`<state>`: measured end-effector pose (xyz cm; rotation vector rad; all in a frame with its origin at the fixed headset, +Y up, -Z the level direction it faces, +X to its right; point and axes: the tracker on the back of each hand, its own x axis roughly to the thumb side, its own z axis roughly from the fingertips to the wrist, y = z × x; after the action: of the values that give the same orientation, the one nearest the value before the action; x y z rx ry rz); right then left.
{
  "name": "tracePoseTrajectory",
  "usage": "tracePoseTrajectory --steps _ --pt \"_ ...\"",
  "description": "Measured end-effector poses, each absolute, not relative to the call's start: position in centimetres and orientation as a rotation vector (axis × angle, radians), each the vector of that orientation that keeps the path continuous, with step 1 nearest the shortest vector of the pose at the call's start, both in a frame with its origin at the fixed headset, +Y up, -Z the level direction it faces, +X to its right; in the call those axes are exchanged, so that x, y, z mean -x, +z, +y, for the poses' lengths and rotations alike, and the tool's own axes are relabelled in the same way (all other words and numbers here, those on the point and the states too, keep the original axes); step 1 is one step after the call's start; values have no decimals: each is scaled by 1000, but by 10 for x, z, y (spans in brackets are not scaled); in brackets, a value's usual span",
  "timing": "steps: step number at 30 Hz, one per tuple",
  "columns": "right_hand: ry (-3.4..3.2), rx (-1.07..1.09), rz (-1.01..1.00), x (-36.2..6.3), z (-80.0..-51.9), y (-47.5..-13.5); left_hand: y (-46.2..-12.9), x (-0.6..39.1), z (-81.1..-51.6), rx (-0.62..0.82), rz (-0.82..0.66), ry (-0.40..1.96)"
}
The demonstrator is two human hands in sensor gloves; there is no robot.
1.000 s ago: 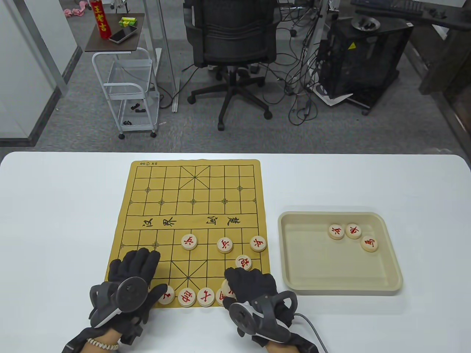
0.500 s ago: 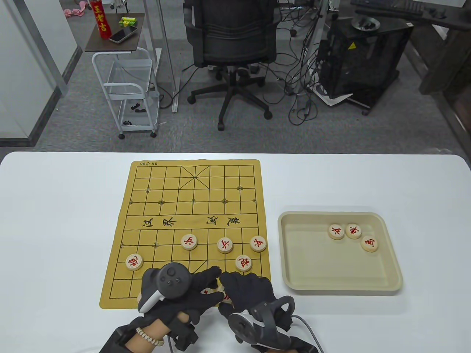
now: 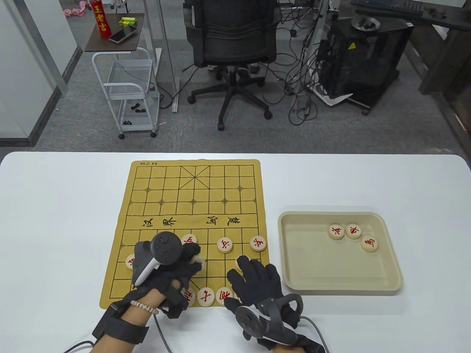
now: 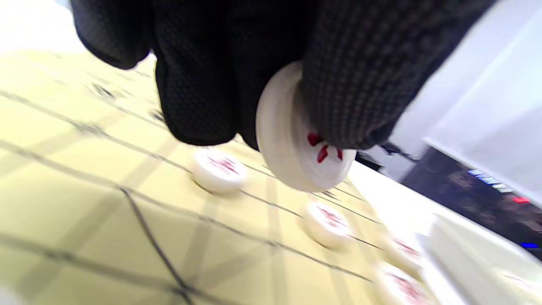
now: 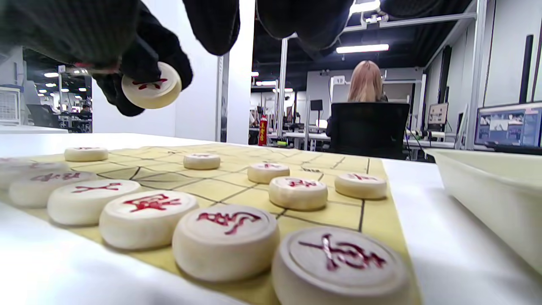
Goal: Set up Chinese chess pieces
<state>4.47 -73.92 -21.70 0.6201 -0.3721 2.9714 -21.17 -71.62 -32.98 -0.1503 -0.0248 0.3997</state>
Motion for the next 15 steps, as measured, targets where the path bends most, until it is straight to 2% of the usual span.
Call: tracePoseTrajectory --steps 4,8,15 --pt "2982 -574 -300 -50 -741 -222 -359 237 -726 183 120 246" --pt "2981 -561 -290 -54 -742 -224 -381 255 -742 234 218 193" --pt "2984 -543 -290 -58 -741 -225 -400 268 -762 316 263 138"
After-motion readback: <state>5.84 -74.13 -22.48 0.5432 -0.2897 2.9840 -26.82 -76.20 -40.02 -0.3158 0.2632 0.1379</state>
